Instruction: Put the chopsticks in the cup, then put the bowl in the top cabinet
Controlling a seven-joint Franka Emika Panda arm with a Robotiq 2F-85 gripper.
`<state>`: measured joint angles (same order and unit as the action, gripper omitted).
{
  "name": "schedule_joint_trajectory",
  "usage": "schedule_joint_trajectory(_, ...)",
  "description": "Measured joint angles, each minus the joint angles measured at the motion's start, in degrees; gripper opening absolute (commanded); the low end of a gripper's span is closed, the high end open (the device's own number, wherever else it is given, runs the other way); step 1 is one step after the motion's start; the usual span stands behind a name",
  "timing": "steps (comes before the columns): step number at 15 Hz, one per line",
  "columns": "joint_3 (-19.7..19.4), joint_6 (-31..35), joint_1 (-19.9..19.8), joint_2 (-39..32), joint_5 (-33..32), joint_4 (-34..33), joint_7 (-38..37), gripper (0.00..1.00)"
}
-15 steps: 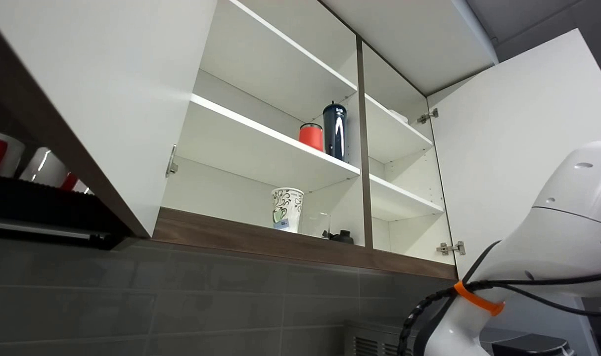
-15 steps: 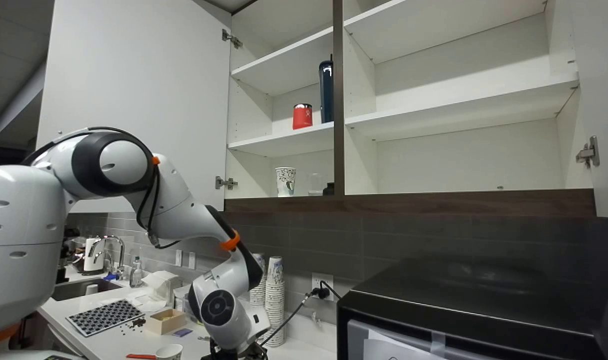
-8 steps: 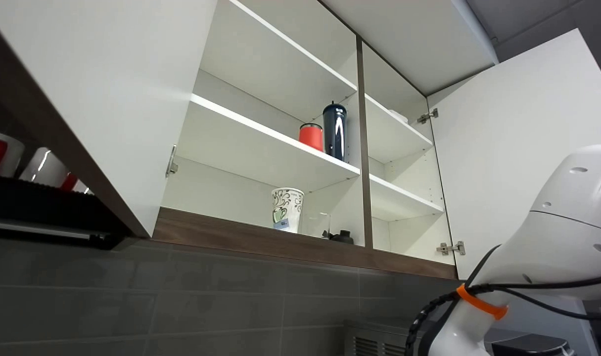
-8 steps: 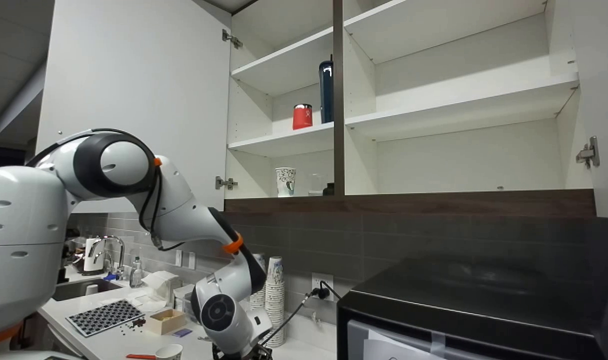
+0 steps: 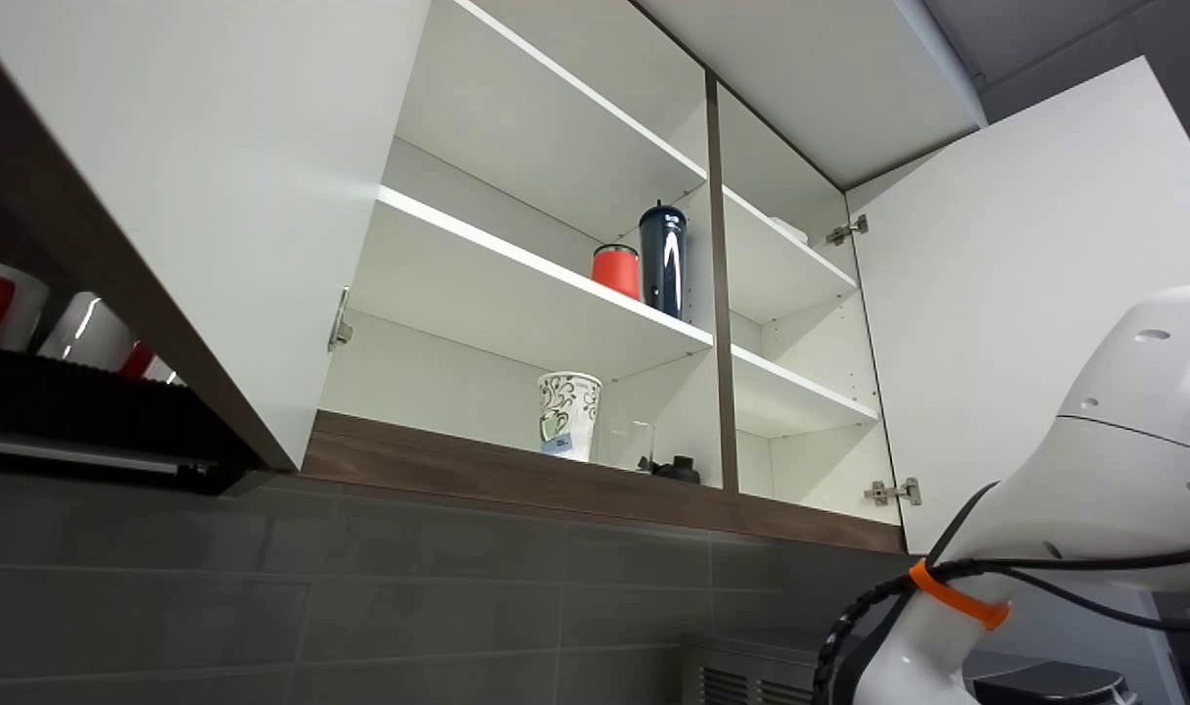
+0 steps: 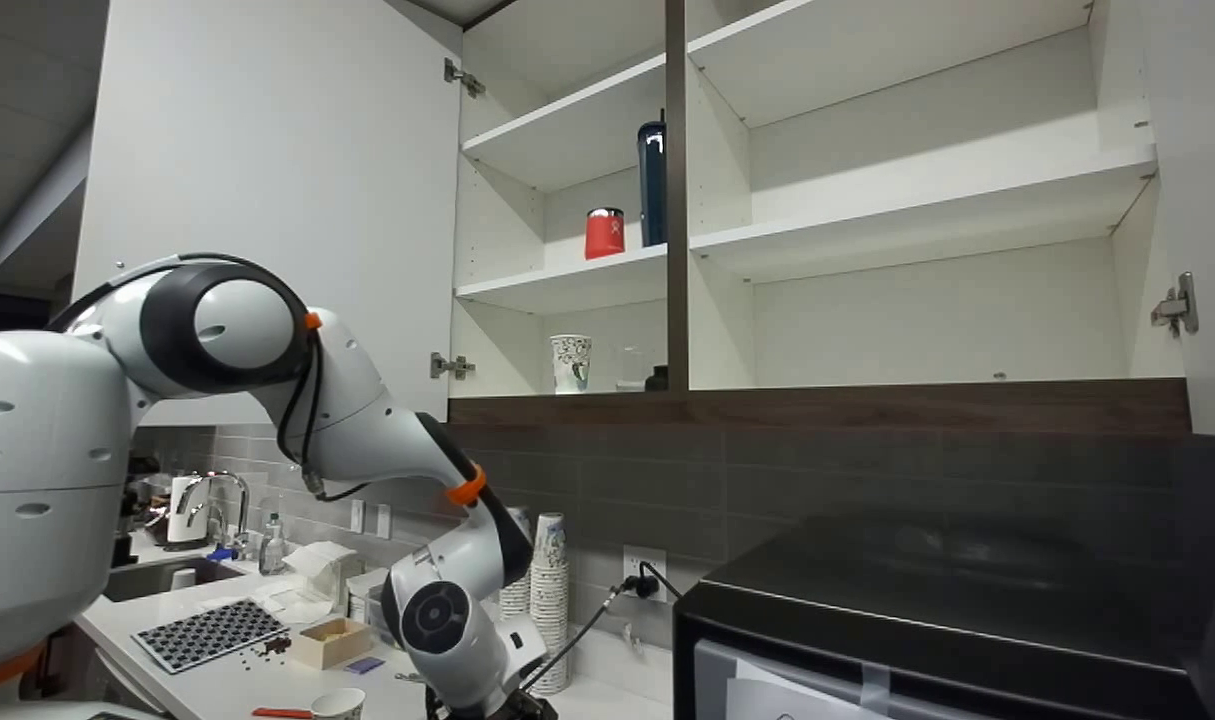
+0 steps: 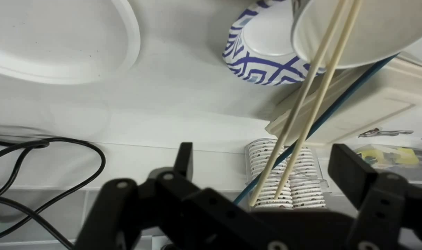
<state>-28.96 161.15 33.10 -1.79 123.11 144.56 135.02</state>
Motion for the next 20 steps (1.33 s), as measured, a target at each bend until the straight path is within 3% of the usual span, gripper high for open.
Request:
schedule_joint_trajectory(2,0.4,2.5,0.2,0.6,-5.2,1.0,-4.7,1.00)
schedule_joint_trajectory(7,18.9,9.6,-13.6,0.7,-21.0,4.8,-26.0,1.00)
schedule_joint_trajectory(10,24.8,9.8,-18.3,-0.3,-30.9,7.3,-39.2,1.00)
schedule_joint_trajectory(14,26.3,9.7,-20.9,-0.2,-43.9,8.7,-54.6,1.00)
schedule_joint_trajectory(20,25.0,9.8,-21.1,1.3,-54.1,8.7,-69.9,1.00)
